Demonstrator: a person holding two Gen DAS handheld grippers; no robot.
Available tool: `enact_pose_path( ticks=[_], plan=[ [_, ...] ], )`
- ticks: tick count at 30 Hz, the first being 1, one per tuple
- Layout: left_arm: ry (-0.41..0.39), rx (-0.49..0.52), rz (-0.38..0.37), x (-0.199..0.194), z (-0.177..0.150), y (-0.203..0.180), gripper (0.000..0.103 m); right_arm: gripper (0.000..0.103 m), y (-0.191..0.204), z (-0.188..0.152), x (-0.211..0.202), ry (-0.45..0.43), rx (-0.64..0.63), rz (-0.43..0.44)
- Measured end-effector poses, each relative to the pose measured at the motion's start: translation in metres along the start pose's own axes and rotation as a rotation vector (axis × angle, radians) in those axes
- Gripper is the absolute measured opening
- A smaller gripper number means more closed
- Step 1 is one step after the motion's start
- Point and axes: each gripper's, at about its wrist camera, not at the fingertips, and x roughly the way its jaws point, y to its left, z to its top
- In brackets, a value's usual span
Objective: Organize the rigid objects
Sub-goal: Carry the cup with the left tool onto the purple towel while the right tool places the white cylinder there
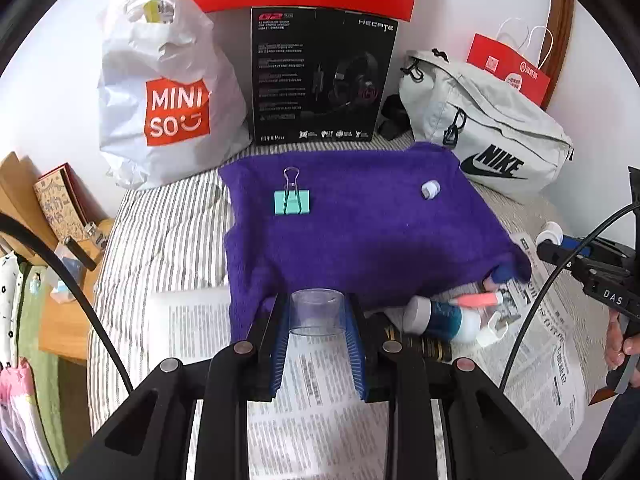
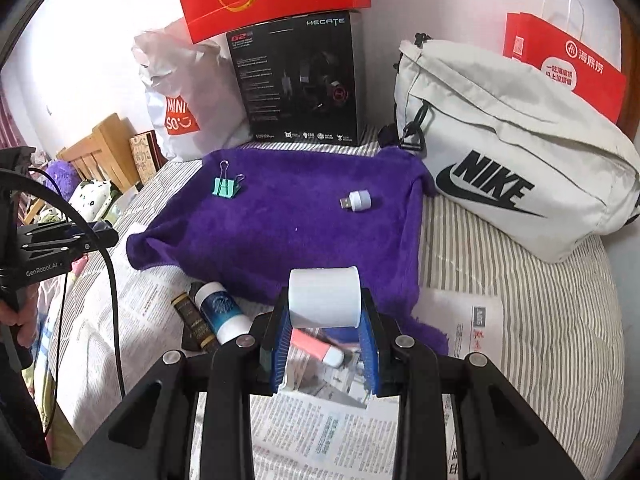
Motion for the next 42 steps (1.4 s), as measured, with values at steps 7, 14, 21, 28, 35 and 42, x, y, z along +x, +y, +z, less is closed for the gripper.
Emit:
enact_pose_path(
  ticks=[7, 14, 21, 28, 35, 42],
  plan=[
    [-0.001, -0.013, -0.017, 0.022, 0.012, 0.004, 0.026, 0.031, -0.008, 0.01, 0.026, 0.018, 0.001, -0.052],
    [0.001, -0.01, 0.005, 0.043, 0.021, 0.004, 0.026, 0.031, -0.019, 0.016, 0.052, 0.058, 0.03, -0.065],
    [0.018, -0.021, 0.02, 0.063, 0.03, 0.01, 0.026, 0.031, -0.018, 0.03, 0.066, 0.061, 0.005, -0.08],
    [0.034, -0.079, -0.009, 0.08, 0.035, 0.026, 0.026, 0.031, -0.02, 0.041, 0.084, 0.073, -0.003, -0.09],
    [0.052, -0.083, 0.003, 0.097, 0.044, 0.032, 0.026, 0.031, -0.025, 0.049, 0.105, 0.096, -0.006, -0.096],
    [0.075, -0.087, 0.009, 0.116, 0.053, 0.034, 0.026, 0.031, -0.022, 0.057, 0.132, 0.135, -0.025, -0.08]
  ],
)
